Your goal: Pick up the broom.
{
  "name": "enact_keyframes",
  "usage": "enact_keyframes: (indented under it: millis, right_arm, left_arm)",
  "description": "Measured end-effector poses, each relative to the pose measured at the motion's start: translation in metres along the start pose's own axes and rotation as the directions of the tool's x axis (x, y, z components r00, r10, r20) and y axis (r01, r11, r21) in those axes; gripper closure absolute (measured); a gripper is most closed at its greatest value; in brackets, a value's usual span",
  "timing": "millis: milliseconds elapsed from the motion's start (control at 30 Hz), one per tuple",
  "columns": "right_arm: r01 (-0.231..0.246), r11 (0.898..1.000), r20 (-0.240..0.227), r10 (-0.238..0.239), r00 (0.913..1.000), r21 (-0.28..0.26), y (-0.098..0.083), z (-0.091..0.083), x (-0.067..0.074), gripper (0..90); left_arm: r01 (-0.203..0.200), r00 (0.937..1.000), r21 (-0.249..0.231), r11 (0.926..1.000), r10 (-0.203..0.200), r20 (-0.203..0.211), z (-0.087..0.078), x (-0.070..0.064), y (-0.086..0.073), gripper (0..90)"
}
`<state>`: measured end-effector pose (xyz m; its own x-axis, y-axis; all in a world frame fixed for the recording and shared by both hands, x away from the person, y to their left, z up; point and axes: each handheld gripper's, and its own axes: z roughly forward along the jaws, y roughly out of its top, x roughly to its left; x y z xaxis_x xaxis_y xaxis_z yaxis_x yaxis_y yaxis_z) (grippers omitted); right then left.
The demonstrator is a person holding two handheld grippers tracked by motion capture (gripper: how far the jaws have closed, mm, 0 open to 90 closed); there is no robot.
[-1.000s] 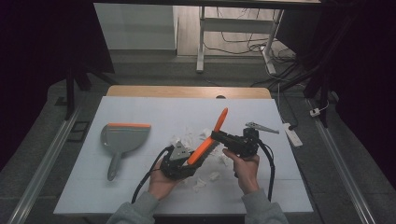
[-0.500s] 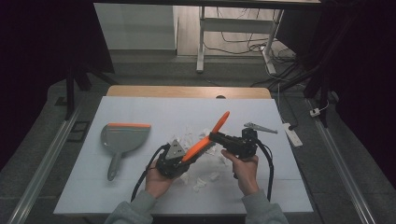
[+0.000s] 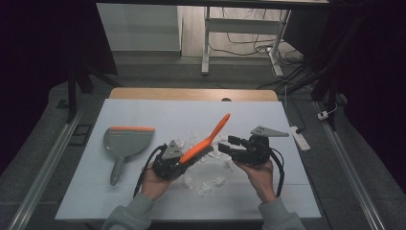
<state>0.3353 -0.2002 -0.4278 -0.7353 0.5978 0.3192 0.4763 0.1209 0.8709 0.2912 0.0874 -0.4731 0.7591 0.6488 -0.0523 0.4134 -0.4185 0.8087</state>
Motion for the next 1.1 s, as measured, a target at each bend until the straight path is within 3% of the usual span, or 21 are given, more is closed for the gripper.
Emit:
enact_keyframes:
  millis: [100, 200, 367, 400, 467, 533, 567, 600, 633, 700, 833, 867, 900, 933, 967, 1000, 1033, 1100]
  right_arm:
    - [0.065, 0.997, 0.030, -0.066, 0.9974, 0.043, -0.002, -0.010, -0.002, 34.0]
    - [0.096, 0.992, 0.033, -0.099, 0.9945, 0.078, -0.005, -0.017, -0.006, 33.8]
    - [0.169, 0.977, 0.036, -0.175, 0.9840, 0.127, -0.009, -0.026, -0.006, 33.4]
    - [0.185, 0.974, 0.037, -0.191, 0.9809, 0.131, -0.009, -0.028, -0.005, 34.1]
    - [0.242, 0.964, 0.063, -0.250, 0.9662, 0.111, -0.007, -0.033, 0.002, 35.6]
    - [0.275, 0.955, 0.053, -0.282, 0.9579, 0.112, -0.002, -0.035, 0.009, 35.8]
    - [0.295, 0.948, 0.045, -0.303, 0.9521, 0.122, 0.001, -0.035, 0.013, 35.7]
    - [0.321, 0.937, 0.039, -0.329, 0.9436, 0.138, 0.004, -0.034, 0.016, 35.8]
    - [0.339, 0.928, 0.035, -0.348, 0.9368, 0.151, 0.007, -0.033, 0.020, 35.8]
    - [0.375, 0.911, 0.033, -0.386, 0.9220, 0.171, 0.012, -0.030, 0.026, 35.8]
    - [0.403, 0.884, 0.019, -0.419, 0.9078, 0.235, 0.019, -0.016, 0.029, 35.2]
    - [0.403, 0.884, 0.019, -0.419, 0.9078, 0.235, 0.019, -0.016, 0.029, 35.2]
    - [0.422, 0.865, 0.005, -0.439, 0.8983, 0.272, 0.022, -0.008, 0.028, 35.1]
    - [0.422, 0.865, 0.005, -0.439, 0.8983, 0.272, 0.022, -0.008, 0.028, 35.1]
    - [0.433, 0.849, -0.014, -0.450, 0.8927, 0.302, 0.023, -0.001, 0.028, 33.6]
    - [0.440, 0.839, -0.022, -0.458, 0.8888, 0.321, 0.024, 0.003, 0.027, 33.1]
    - [0.450, 0.825, -0.031, -0.469, 0.8826, 0.342, 0.024, 0.007, 0.027, 33.0]
    - [0.469, 0.799, -0.061, -0.484, 0.8729, 0.377, 0.023, 0.013, 0.027, 33.1]
  left_arm:
    - [-0.024, 0.9997, 0.029, 0.9993, 0.024, 0.003, -0.001, 0.001, 0.000, 78.3]
    - [-0.052, 0.9985, 0.061, 0.9968, 0.050, 0.021, -0.001, 0.002, 0.001, 78.3]
    - [-0.093, 0.9953, 0.110, 0.9896, 0.089, 0.038, 0.001, 0.004, 0.009, 78.3]
    - [-0.098, 0.9946, 0.111, 0.9890, 0.093, 0.045, 0.001, 0.005, 0.012, 78.3]
    - [-0.114, 0.9929, 0.116, 0.9867, 0.109, 0.047, 0.001, 0.005, 0.017, 78.3]
    - [-0.141, 0.9895, 0.136, 0.9807, 0.135, 0.052, 0.002, 0.004, 0.023, 78.3]
    - [-0.157, 0.9871, 0.149, 0.9762, 0.151, 0.055, 0.003, 0.004, 0.026, 78.3]
    - [-0.157, 0.9871, 0.149, 0.9762, 0.151, 0.055, 0.003, 0.004, 0.026, 78.3]
    - [-0.184, 0.9824, 0.168, 0.9683, 0.177, 0.060, 0.006, 0.001, 0.032, 78.3]
    - [-0.211, 0.9767, 0.183, 0.9601, 0.200, 0.077, 0.008, -0.001, 0.036, 78.3]
    - [-0.257, 0.9648, 0.214, 0.9424, 0.238, 0.111, 0.012, -0.006, 0.044, 78.3]
    - [-0.257, 0.9648, 0.214, 0.9424, 0.238, 0.111, 0.012, -0.006, 0.044, 78.3]
    - [-0.274, 0.9599, 0.229, 0.9339, 0.251, 0.124, 0.015, -0.008, 0.047, 78.3]
    - [-0.274, 0.9599, 0.229, 0.9339, 0.251, 0.124, 0.015, -0.008, 0.047, 78.3]
    - [-0.293, 0.9541, 0.240, 0.9256, 0.267, 0.136, 0.016, -0.010, 0.049, 78.3]
    - [-0.293, 0.9541, 0.240, 0.9256, 0.267, 0.136, 0.016, -0.010, 0.049, 78.3]
    - [-0.314, 0.9474, 0.245, 0.9175, 0.285, 0.145, 0.017, -0.012, 0.051, 78.3]
    - [-0.329, 0.9419, 0.245, 0.9119, 0.298, 0.154, 0.016, -0.013, 0.053, 78.3]
